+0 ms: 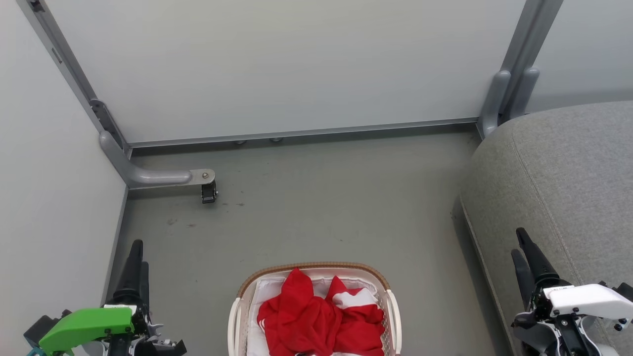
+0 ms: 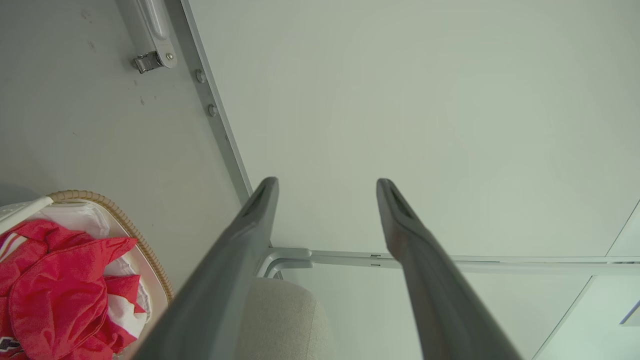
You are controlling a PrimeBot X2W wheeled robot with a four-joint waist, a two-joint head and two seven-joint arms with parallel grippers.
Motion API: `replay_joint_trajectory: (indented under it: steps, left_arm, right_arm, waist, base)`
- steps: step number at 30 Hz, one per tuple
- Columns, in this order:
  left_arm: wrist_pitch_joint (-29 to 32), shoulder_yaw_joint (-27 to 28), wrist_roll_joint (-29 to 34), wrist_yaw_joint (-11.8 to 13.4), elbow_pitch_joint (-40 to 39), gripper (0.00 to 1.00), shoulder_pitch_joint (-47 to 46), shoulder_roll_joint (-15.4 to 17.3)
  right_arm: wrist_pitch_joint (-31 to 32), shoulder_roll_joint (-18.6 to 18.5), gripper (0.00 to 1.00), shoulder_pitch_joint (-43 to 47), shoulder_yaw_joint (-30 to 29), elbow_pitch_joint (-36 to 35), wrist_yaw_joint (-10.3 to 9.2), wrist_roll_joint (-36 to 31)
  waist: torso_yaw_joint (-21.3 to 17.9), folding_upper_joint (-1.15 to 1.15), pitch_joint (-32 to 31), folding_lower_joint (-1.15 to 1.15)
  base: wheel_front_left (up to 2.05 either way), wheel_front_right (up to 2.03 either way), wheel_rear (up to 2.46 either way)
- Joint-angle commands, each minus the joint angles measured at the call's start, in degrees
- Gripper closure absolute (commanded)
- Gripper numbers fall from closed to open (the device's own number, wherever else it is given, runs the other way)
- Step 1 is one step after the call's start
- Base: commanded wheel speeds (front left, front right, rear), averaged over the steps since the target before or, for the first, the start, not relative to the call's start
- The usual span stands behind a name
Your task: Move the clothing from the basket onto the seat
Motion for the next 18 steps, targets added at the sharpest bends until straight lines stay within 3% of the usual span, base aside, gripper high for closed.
replay_joint_trajectory:
  steps: [1, 18]
  left_arm:
    - [-0.7, 0.0, 2.8, 0.0, -0.9, 0.00, -1.4, 0.6]
    - [-4.9, -2.4, 26.4, 0.0, -1.0, 0.00, -1.0, 0.9]
  right_arm:
    - [-0.9, -1.3, 0.00, -1.0, 0.5, -1.0, 0.01, -2.1]
    - [-5.1, -2.5, 0.00, -1.5, 1.8, -2.0, 0.02, -19.9]
  waist:
    - [0.0, 0.00, 0.0, 0.00]
    - [-0.2, 0.00, 0.0, 0.00]
  base:
    - [0.00, 0.00, 0.00]
    - [0.00, 0.00, 0.00]
